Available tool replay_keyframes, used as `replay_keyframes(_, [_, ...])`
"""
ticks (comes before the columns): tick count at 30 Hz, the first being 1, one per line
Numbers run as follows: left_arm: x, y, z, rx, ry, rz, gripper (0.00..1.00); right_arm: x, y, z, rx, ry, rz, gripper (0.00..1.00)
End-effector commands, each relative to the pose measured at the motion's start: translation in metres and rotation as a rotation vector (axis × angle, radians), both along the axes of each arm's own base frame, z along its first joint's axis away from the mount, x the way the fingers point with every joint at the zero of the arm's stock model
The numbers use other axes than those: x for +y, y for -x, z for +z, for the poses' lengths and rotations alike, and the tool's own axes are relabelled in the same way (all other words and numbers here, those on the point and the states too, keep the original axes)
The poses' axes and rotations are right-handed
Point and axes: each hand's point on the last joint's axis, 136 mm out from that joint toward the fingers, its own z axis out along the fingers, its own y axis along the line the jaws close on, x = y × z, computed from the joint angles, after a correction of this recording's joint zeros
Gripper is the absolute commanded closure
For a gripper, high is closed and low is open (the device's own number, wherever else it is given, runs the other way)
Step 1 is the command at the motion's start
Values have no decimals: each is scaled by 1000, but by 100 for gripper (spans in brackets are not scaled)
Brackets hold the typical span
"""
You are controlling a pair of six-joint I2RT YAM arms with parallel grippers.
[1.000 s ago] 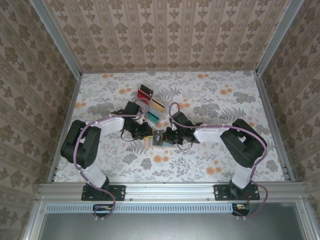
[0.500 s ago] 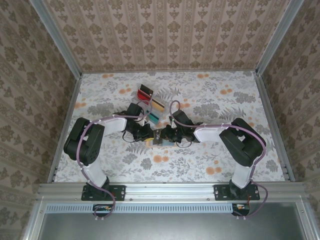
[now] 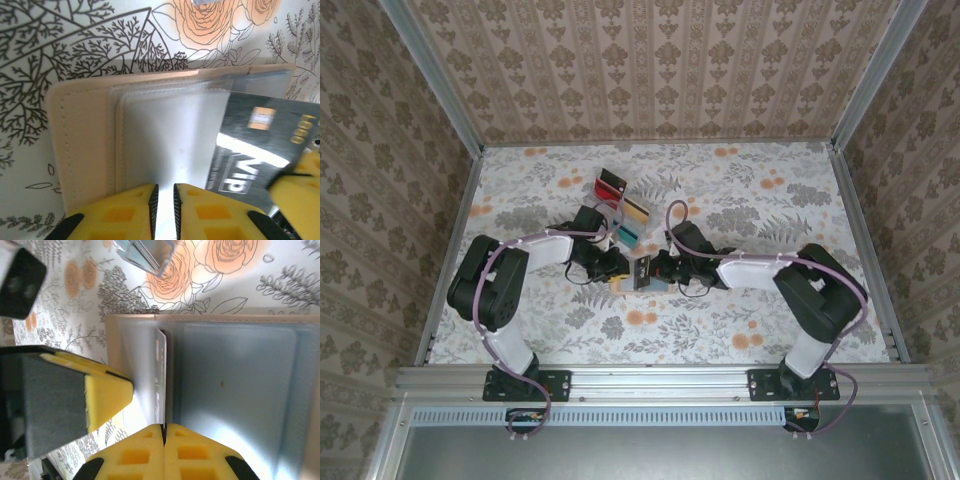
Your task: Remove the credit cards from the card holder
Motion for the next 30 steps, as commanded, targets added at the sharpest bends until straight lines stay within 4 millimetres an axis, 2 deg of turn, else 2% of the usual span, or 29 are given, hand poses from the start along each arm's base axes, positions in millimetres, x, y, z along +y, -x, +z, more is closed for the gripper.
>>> replay_keyframes(1, [11, -3, 4, -14, -32, 27, 75, -18, 5, 17, -95, 61, 35, 100])
replay_keyframes(5, [-1, -14, 36, -95, 66, 33, 64, -13, 9, 50, -191, -1, 110, 100])
replay_keyframes(8, [0, -28, 70, -171, 156, 70, 51, -13, 8, 75, -252, -59, 129, 100])
replay_keyframes(13, [-3, -39, 135, -282, 354, 75, 28, -8, -6, 124, -319, -255, 158, 100])
replay_keyframes(18, [-5, -41, 181, -353, 486, 33, 20, 1, -19, 165, -363, -383, 208, 100])
replay_keyframes(22, [-7, -45, 206, -372, 600, 6, 18, 10, -28, 190, -373, -496, 256, 100])
replay_keyframes(25, [-11, -46, 218, -381, 641, -26, 22, 17, -35, 197, -354, -537, 286, 100])
replay_keyframes(28, [-13, -46, 229, -403, 670, -54, 31, 21, -42, 200, -341, -564, 296, 100])
replay_keyframes(30, [-12, -49, 232, -407, 678, -59, 44, 21, -46, 200, -334, -572, 296, 100])
